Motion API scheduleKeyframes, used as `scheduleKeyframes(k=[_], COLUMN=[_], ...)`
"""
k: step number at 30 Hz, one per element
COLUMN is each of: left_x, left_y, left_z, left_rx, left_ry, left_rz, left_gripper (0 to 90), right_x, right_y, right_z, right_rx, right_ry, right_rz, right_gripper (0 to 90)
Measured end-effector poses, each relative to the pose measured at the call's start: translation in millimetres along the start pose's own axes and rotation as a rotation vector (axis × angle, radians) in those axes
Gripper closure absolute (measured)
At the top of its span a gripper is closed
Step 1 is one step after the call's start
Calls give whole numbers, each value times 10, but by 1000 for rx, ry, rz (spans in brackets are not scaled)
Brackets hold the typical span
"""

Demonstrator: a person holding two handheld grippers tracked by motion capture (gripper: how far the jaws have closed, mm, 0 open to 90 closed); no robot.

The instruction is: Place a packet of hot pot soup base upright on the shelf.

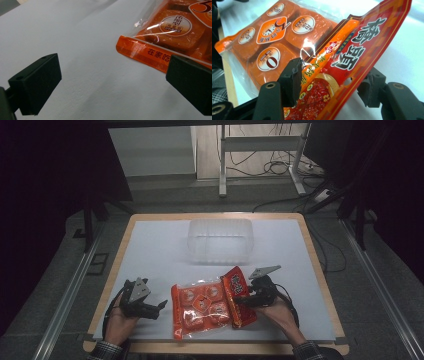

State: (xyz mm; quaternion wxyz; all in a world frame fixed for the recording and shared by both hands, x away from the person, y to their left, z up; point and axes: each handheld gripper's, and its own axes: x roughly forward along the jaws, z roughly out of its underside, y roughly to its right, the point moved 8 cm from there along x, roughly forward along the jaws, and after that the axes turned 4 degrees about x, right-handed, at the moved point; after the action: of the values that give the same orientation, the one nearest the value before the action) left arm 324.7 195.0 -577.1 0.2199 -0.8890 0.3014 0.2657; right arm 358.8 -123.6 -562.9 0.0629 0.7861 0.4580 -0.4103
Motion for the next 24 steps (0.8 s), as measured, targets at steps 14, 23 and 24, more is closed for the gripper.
scheduleKeyframes(k=[14,23,24], left_x=[2,-23,-28], left_y=[7,-18,-24], left_z=[5,-9,-11], left_rx=[11,6,5], left_ry=[-10,4,7], left_rz=[-2,-26,-29], left_gripper=[0,0,0], right_x=[110,-2,-17], right_y=[-71,-177,-186], right_z=[27,-72,-84], right_rx=[-40,-55,-61], right_ry=[-29,13,16], right_rz=[37,29,29], right_gripper=[890,893,893])
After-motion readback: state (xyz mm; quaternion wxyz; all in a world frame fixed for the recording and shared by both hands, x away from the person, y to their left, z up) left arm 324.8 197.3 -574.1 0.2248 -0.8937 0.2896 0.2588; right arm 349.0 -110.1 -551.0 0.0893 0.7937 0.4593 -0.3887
